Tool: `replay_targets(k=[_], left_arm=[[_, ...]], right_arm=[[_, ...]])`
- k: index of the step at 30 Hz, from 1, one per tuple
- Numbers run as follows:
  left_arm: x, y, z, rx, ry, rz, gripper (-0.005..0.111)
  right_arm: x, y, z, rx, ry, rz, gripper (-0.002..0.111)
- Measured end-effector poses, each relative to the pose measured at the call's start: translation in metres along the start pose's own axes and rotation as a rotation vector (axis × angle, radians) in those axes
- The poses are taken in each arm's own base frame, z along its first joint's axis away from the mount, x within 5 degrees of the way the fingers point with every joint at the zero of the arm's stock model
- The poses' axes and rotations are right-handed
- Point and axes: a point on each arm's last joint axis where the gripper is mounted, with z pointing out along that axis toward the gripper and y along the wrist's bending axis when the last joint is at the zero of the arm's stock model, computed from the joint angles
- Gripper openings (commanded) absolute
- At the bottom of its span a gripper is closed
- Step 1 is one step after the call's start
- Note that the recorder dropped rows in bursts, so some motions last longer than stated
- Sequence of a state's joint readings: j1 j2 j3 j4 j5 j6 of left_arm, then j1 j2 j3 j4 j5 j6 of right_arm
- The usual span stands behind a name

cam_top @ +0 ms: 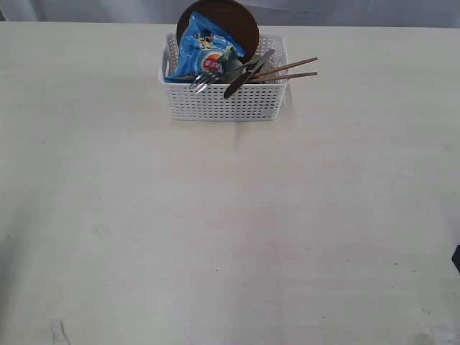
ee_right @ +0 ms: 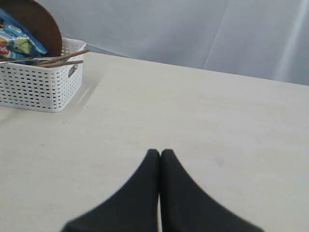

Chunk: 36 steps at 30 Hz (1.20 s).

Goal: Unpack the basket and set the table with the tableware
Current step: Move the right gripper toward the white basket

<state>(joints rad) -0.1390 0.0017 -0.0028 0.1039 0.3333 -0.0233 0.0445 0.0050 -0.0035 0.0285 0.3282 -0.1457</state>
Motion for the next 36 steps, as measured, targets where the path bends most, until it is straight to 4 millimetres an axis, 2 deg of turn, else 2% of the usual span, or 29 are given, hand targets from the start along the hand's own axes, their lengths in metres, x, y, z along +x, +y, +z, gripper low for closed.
replay_targets(k=[12, 17, 22, 25, 30, 32, 34, 36], left_arm=[[0.000, 0.000, 0.000, 0.000, 0.000, 0.000, 0.000], [0.000, 0.000, 0.000, 0.000, 0.000, 0.000, 0.000], [0.000, 0.000, 0.000, 0.000, 0.000, 0.000, 0.000], [0.000, 0.000, 0.000, 0.000, 0.000, 0.000, 0.000], [0.000, 0.000, 0.000, 0.000, 0.000, 0.000, 0.000], [0.000, 0.000, 0.000, 0.000, 0.000, 0.000, 0.000], [0.000, 0.000, 0.000, 0.000, 0.000, 0.000, 0.000], [0.000, 0.000, 0.000, 0.000, 0.000, 0.000, 0.000]], right_arm=[[-0.002, 0.000, 0.000, 0.003, -0.018, 0.000, 0.000], [-0.020, -0.002, -0.002, 0.000, -0.224, 0.166, 0.000], [-0.049, -0.015, -0.016, 0.035, -0.606, 0.455, 0.000], [-0.059, -0.020, -0.025, 0.042, -0.766, 0.520, 0.000], [-0.077, -0.017, -0.031, -0.016, -0.702, 0.517, 0.001], [-0.086, -0.016, -0.030, -0.027, -0.648, 0.515, 0.009], [-0.091, -0.015, -0.023, -0.031, -0.558, 0.515, 0.023], [-0.096, -0.014, -0.013, -0.031, -0.455, 0.513, 0.042]])
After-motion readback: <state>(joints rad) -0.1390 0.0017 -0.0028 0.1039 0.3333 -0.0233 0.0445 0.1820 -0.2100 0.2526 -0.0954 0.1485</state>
